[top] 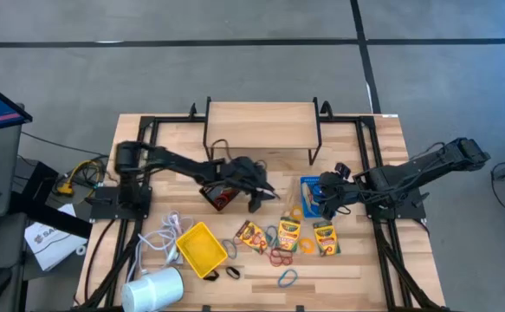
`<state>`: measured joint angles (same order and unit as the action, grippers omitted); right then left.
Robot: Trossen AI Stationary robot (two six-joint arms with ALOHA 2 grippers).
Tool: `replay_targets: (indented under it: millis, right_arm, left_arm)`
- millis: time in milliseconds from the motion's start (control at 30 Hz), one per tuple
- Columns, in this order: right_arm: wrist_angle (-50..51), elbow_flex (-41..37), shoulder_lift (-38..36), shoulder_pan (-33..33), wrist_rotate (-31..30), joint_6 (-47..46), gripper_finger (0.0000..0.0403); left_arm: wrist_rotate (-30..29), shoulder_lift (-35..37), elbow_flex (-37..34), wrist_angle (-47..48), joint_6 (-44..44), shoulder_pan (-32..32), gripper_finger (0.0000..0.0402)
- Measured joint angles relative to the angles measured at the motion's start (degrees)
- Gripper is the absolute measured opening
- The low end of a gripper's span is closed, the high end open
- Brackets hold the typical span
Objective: Pick & Place Office Desk Supplies
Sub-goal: Put the white rubber band into the blue bin
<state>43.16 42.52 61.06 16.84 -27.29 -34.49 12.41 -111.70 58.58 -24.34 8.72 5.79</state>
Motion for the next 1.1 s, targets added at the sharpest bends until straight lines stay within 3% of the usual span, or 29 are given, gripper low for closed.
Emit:
replay_targets:
  millis: [200, 367, 767, 1100]
  right_arm:
    - [-0.2, 0.0, 0.0, 1.0, 0.1, 0.0, 0.0208]
    - [-0.6, 0.0, 0.0, 2.3, 0.2, 0.0, 0.0207]
    - [-3.3, 0.0, 0.0, 2.6, -0.5, 1.5, 0.0207]
    - [-5.1, 0.0, 0.0, 2.6, -1.3, 1.7, 0.0207]
  left_arm:
    - [1.0, -8.8, 9.2, 2.3, -4.3, 0.4, 0.017]
    - [0.6, -12.9, 12.6, 3.4, -5.8, 0.2, 0.0183]
    - [0.5, -14.2, 14.4, 6.9, -10.8, -1.5, 0.0186]
    - [-4.1, -14.9, 18.1, 13.5, -26.3, -5.9, 0.0186]
